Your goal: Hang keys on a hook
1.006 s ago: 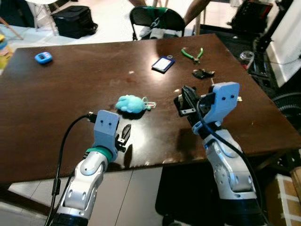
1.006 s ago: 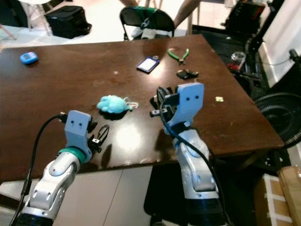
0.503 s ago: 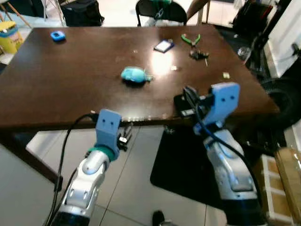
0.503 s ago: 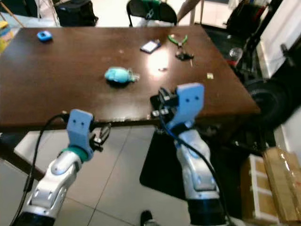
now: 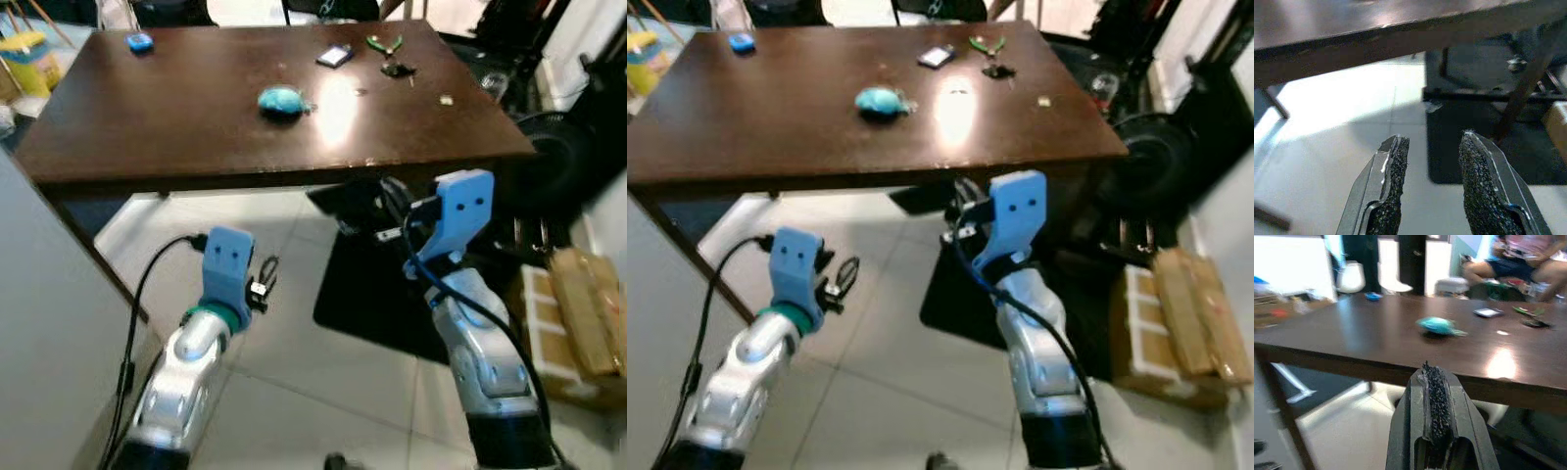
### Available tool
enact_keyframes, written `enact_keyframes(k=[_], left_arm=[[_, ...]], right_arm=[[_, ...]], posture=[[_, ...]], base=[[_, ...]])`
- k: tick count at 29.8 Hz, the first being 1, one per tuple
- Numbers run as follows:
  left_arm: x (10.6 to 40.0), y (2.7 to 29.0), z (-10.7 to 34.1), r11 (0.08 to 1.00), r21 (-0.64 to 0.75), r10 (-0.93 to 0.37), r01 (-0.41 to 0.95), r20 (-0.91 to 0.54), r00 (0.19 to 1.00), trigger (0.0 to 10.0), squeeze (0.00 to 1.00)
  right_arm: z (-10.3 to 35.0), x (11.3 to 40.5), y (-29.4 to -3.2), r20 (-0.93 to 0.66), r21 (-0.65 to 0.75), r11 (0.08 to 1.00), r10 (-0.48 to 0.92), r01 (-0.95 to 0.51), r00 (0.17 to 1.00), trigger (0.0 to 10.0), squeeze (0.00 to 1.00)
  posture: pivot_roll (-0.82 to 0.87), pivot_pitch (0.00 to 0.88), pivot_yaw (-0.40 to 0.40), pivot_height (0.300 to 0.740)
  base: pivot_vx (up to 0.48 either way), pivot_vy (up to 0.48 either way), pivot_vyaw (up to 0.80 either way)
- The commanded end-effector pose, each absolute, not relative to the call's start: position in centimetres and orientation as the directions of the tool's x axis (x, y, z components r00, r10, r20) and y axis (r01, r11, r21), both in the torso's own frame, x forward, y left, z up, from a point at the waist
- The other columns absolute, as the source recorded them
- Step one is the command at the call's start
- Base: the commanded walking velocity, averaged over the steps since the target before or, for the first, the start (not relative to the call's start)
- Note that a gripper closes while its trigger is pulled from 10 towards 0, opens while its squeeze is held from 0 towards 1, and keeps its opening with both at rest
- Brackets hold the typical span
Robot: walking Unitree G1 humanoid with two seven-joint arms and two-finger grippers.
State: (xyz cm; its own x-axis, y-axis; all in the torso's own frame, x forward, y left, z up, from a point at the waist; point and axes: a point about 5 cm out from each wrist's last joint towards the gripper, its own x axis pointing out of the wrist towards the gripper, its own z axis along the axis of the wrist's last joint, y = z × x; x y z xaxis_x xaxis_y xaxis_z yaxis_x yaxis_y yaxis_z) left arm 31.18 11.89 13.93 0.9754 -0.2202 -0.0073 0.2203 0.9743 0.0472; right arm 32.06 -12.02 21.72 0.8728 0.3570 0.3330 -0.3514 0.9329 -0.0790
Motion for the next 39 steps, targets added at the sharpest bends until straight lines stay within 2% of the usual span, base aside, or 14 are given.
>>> enact_keyframes(k=[1, 6, 22, 29, 39], left_arm=[[30.9, 12.1, 13.1, 0.976, 0.051, -0.209, 0.21, -0.036, 0.977, 10.0, 0.0], [31.0, 12.1, 13.1, 0.976, 0.052, -0.208, 0.21, -0.036, 0.977, 10.0, 0.0], [30.9, 11.7, 13.4, 0.974, 0.048, -0.218, 0.22, -0.05, 0.975, 10.0, 0.0], [30.4, 10.5, 15.0, 0.963, 0.092, -0.254, 0.252, 0.006, 0.967, 10.0, 0.0], [30.6, 10.2, 16.3, 0.961, 0.1, -0.262, 0.257, 0.037, 0.964, 10.0, 0.0]], right_arm=[[21.7, 32.0, -11.8, 0.334, -0.098, 0.925, 0.377, -0.366, 0.864, 10.0, 0.0], [21.7, 32.0, -11.6, 0.336, -0.117, 0.917, 0.397, -0.381, 0.854, 10.0, 0.0], [22.3, 32.0, -11.5, 0.356, -0.134, 0.91, 0.413, -0.391, 0.839, 10.0, 0.0], [23.0, 32.2, -11.3, 0.379, -0.136, 0.909, 0.415, -0.393, 0.827, 10.0, 0.0], [22.9, 32.1, -11.2, 0.38, -0.137, 0.909, 0.415, -0.394, 0.827, 10.0, 0.0]], posture=[[-0.09, 0.091, 0.086, 0.74], [-0.09, 0.091, 0.086, 0.74], [-0.09, 0.083, 0.085, 0.74], [-0.08, 0.081, 0.089, 0.74], [-0.08, 0.081, 0.094, 0.74]], base=[[-0.337, 0.0, 0.0], [-0.067, 0.0, 0.1], [0.0, 0.0, 0.79], [0.0, 0.0, 0.79], [0.0, 0.0, 0.79]])
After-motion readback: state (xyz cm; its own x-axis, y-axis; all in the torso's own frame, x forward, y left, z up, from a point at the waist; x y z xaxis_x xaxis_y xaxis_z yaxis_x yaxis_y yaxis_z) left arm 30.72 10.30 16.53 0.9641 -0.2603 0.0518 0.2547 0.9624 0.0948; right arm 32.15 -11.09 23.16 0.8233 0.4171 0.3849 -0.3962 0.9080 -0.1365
